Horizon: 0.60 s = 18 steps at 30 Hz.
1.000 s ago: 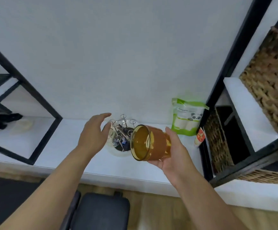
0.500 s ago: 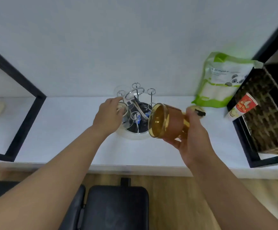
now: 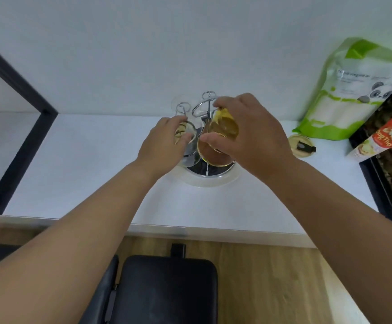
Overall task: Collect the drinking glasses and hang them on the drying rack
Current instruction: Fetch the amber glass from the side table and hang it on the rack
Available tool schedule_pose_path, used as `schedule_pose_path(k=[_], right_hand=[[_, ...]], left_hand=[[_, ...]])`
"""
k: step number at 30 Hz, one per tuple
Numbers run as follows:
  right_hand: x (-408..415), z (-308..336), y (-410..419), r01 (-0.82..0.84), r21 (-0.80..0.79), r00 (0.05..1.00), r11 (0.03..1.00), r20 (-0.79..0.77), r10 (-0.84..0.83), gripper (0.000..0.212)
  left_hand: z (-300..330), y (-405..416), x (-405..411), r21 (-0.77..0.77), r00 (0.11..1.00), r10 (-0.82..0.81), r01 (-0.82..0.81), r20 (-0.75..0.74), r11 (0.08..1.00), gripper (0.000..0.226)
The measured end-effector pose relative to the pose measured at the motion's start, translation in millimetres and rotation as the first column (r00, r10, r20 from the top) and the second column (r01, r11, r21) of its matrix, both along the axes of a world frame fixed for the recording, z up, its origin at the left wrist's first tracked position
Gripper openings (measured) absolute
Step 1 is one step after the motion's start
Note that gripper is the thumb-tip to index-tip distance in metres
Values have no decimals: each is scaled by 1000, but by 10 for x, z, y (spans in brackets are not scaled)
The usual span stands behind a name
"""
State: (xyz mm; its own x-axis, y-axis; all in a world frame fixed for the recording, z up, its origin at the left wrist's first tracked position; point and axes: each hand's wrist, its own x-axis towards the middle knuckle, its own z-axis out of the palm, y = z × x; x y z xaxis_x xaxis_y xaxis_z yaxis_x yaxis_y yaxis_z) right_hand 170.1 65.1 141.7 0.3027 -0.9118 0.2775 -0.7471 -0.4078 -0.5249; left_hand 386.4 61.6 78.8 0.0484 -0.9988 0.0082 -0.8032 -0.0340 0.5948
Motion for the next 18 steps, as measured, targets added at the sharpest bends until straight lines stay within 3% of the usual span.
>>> schedule_pose_path(k=[6, 18], right_hand=[[117, -58, -74, -96, -24, 980, 995, -176, 90, 68], [300, -350, -84, -69, -79, 962, 994, -268, 46, 85]], left_hand=[[-15, 5, 23, -17, 1000, -18, 17, -18, 1000, 49], [-12, 17, 36, -18, 1000, -26, 26, 0, 1000, 49]])
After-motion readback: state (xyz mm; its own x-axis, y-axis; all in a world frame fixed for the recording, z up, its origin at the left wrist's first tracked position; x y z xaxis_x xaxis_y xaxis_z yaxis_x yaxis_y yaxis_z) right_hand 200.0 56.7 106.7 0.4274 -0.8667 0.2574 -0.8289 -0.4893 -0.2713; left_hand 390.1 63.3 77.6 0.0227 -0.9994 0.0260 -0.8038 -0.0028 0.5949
